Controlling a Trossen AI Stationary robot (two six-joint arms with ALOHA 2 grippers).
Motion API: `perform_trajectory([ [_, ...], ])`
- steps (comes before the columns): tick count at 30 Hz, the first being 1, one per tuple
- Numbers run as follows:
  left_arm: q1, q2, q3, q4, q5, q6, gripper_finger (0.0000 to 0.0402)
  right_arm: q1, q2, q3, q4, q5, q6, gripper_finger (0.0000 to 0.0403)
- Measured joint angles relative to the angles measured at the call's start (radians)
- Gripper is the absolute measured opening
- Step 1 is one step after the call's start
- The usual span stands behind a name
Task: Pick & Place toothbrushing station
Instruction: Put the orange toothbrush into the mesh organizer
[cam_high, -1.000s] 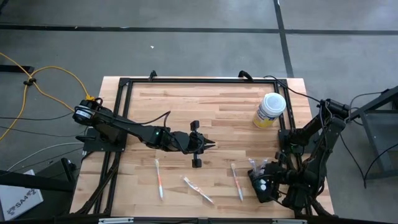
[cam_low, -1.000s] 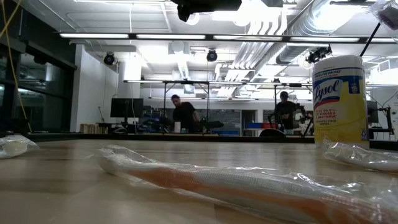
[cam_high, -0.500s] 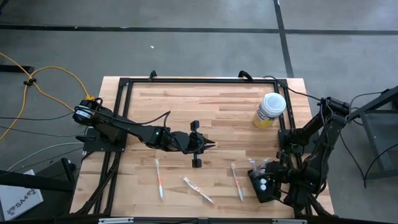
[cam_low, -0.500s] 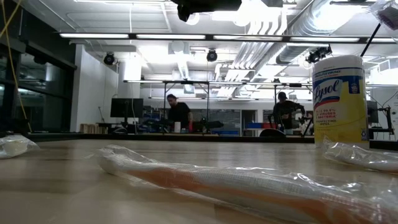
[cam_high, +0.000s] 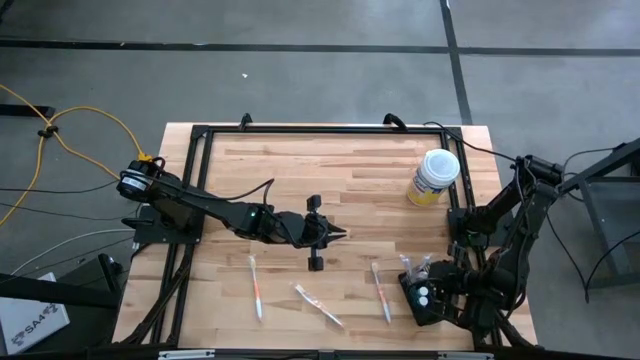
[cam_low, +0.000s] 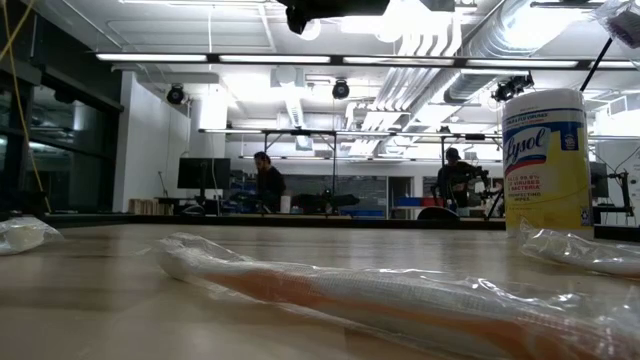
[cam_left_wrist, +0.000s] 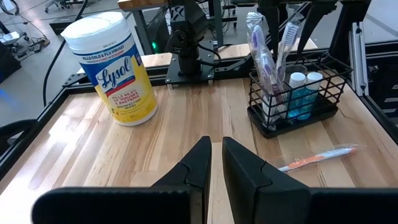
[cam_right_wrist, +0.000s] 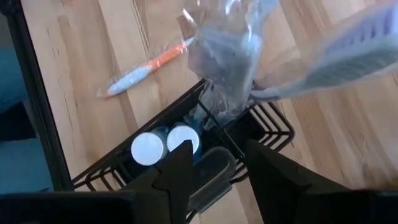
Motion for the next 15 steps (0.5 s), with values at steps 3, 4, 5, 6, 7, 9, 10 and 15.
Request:
perform_trajectory([
  [3, 0.000, 0.000, 0.000, 0.000, 0.000, 0.000, 0.0032, 0.000, 0.000, 0.000, 0.001, -0.010, 0.000, 0.0139],
  [4, 0.000, 0.000, 0.000, 0.000, 0.000, 0.000, 0.0032, 0.000, 0.000, 0.000, 0.002, -0.017, -0.002, 0.0139],
  [5, 0.000, 0.000, 0.000, 0.000, 0.000, 0.000, 0.0032, 0.000, 0.000, 0.000, 0.005, -0.026, -0.004, 0.0139],
  [6, 0.000, 0.000, 0.000, 0.000, 0.000, 0.000, 0.0032, 0.000, 0.000, 0.000, 0.006, -0.039, -0.007, 0.0139],
  [7, 0.000, 0.000, 0.000, 0.000, 0.000, 0.000, 0.0032, 0.000, 0.000, 0.000, 0.006, -0.053, -0.007, 0.0139],
  [9, 0.000, 0.000, 0.000, 0.000, 0.000, 0.000, 0.0032, 0.000, -0.001, 0.000, 0.006, -0.072, -0.011, 0.0139],
  [10, 0.000, 0.000, 0.000, 0.000, 0.000, 0.000, 0.0032, -0.002, -0.002, 0.000, 0.008, -0.078, -0.022, 0.0139],
  [15, 0.000, 0.000, 0.000, 0.000, 0.003, 0.000, 0.0032, -0.035, -0.046, 0.000, 0.057, -0.095, -0.060, 0.0139],
])
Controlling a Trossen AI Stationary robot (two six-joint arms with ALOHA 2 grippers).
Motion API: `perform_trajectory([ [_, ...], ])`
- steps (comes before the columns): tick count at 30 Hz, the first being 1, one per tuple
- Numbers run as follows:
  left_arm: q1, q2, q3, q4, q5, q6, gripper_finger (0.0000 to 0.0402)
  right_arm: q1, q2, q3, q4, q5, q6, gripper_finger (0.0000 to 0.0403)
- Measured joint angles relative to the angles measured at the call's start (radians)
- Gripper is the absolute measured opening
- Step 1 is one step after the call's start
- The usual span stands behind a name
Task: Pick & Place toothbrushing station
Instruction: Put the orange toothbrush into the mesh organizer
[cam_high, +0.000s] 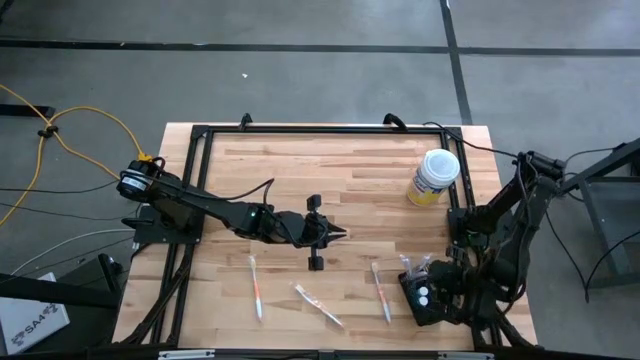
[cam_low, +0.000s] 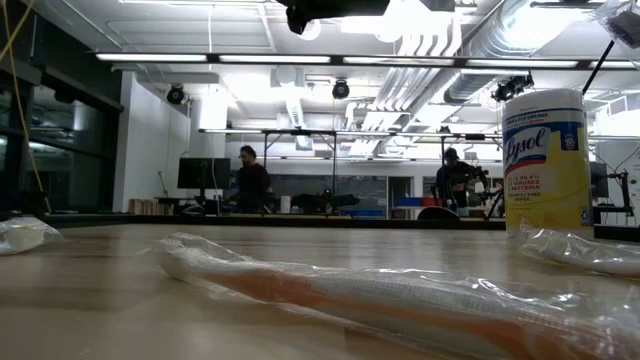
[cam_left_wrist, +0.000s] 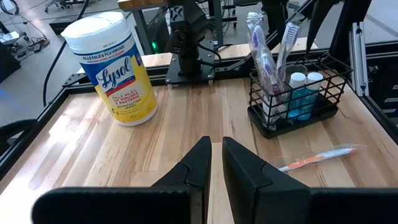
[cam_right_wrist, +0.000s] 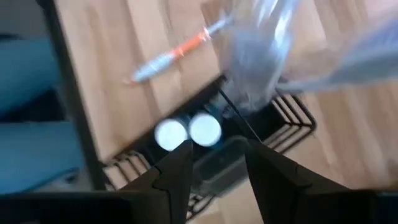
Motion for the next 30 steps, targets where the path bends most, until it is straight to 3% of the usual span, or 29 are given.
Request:
perform_trajectory([
  [8, 0.000, 0.000, 0.000, 0.000, 0.000, 0.004, 0.0032, -0.075, -0.098, 0.000, 0.139, -0.058, -0.039, 0.0139],
  [18, -0.006, 0.000, 0.000, 0.000, 0.000, 0.002, 0.0032, -0.174, -0.106, 0.001, 0.499, -0.145, -0.325, 0.0139],
  [25, -0.063, -0.006, 0.000, -0.030, -0.012, 0.015, 0.0032, -0.247, -0.106, 0.001, 0.583, -0.149, -0.546, 0.0139],
  [30, -0.117, -0.031, 0.000, -0.122, -0.128, -0.132, 0.0032, -0.308, -0.106, 0.001, 0.582, -0.146, -0.657, 0.0139],
])
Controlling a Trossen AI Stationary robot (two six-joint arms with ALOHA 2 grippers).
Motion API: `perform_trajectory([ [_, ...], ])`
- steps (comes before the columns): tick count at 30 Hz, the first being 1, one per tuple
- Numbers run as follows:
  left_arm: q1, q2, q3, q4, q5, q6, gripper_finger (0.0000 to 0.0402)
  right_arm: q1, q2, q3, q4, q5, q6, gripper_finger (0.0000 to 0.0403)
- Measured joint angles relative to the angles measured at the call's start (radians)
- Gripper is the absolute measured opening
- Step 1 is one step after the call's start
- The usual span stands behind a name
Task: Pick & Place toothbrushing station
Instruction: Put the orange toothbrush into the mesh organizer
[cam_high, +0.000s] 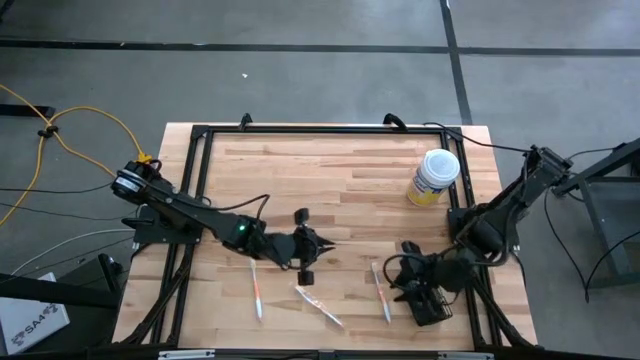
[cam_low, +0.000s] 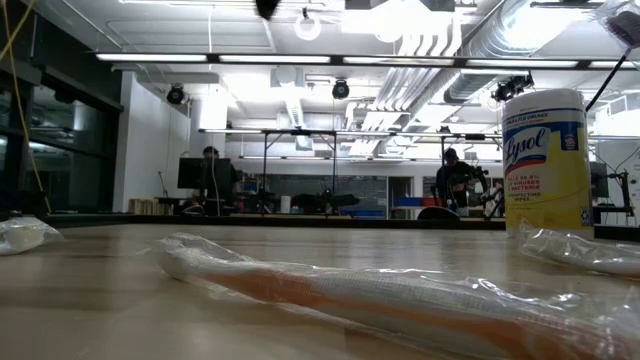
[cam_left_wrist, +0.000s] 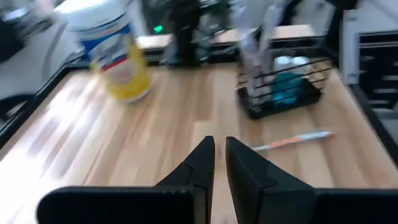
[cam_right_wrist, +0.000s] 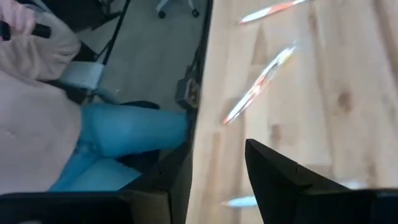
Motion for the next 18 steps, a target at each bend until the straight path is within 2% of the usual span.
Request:
perform_trajectory([
  [5, -0.066, -0.012, 0.000, -0.135, -0.152, -0.191, 0.0032, -0.062, 0.000, 0.000, 0.001, -0.001, -0.080, 0.0139],
  [12, -0.179, -0.014, 0.000, -0.200, -0.230, -0.499, 0.0032, -0.105, 0.000, 0.000, 0.000, -0.002, -0.159, 0.0139],
  [15, -0.228, -0.015, 0.000, -0.292, -0.308, -0.648, 0.0032, -0.110, 0.000, 0.000, 0.000, -0.002, -0.198, 0.0139],
  [18, -0.266, -0.015, 0.000, -0.402, -0.328, -0.841, 0.0032, -0.110, 0.000, 0.000, 0.000, -0.002, -0.235, 0.0139],
])
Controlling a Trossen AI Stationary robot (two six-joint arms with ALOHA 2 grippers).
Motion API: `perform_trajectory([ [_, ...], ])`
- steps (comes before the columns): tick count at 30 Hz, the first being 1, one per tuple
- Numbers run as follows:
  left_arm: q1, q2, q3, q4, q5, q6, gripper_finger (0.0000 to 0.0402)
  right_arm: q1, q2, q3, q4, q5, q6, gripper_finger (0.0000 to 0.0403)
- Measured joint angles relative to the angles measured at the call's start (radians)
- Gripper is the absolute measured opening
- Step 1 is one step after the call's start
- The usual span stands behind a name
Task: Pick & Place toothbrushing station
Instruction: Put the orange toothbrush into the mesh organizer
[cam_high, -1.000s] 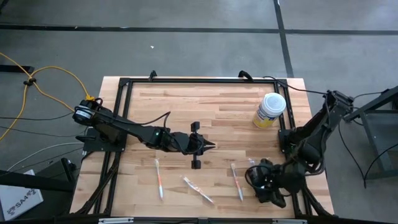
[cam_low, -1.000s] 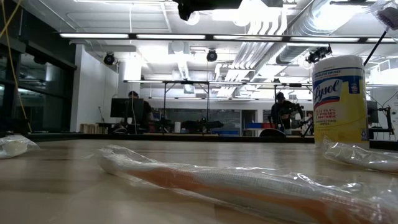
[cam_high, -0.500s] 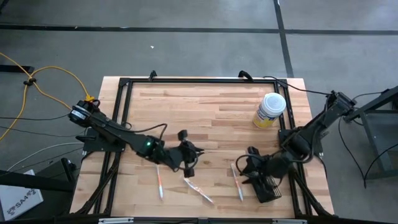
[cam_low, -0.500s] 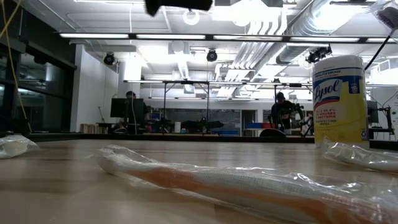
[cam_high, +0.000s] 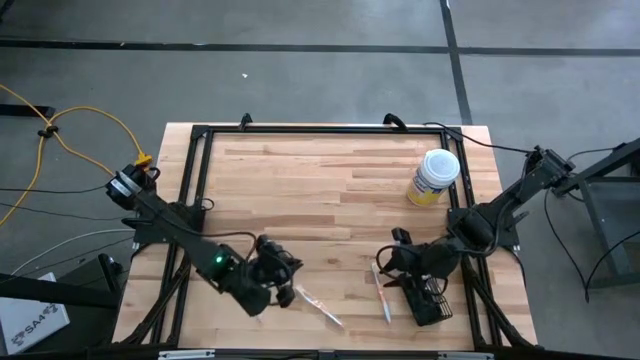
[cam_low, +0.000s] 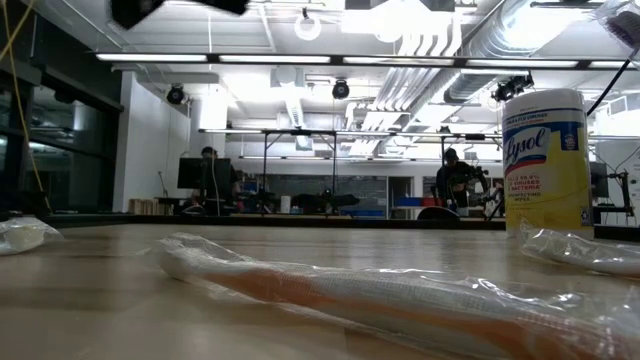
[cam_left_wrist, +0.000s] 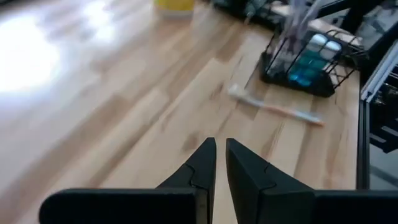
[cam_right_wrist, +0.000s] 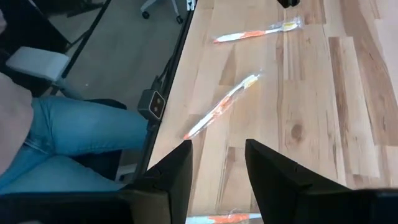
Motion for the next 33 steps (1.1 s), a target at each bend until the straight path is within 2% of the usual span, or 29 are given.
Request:
perform_trajectory([
  [6, -0.046, 0.000, 0.000, -0.174, 0.031, -0.316, 0.0032, 0.000, 0.000, 0.000, 0.000, 0.000, -0.025, 0.0139],
  [8, -0.051, 0.000, 0.000, -0.225, 0.073, -0.396, 0.0032, 0.000, 0.000, 0.000, 0.000, 0.004, -0.025, 0.0139],
  [13, -0.050, 0.000, 0.001, -0.390, 0.249, -0.605, 0.0032, 0.000, 0.000, 0.000, -0.001, 0.004, -0.026, 0.0139],
  [17, -0.059, 0.008, 0.001, -0.487, 0.301, -0.722, 0.0027, 0.000, 0.000, 0.000, -0.006, 0.004, -0.026, 0.0139],
  [24, -0.071, 0.033, 0.001, -0.522, 0.350, -0.895, 0.0021, 0.000, 0.000, 0.000, -0.018, 0.004, -0.026, 0.0139],
  [30, -0.072, 0.090, 0.002, -0.522, 0.598, -0.998, 0.0021, 0.000, 0.000, 0.000, -0.056, 0.042, -0.028, 0.0139],
  [33, -0.093, 0.099, 0.002, -0.520, 0.647, -1.031, 0.0021, 0.000, 0.000, 0.000, -0.078, 0.057, -0.035, 0.0139],
])
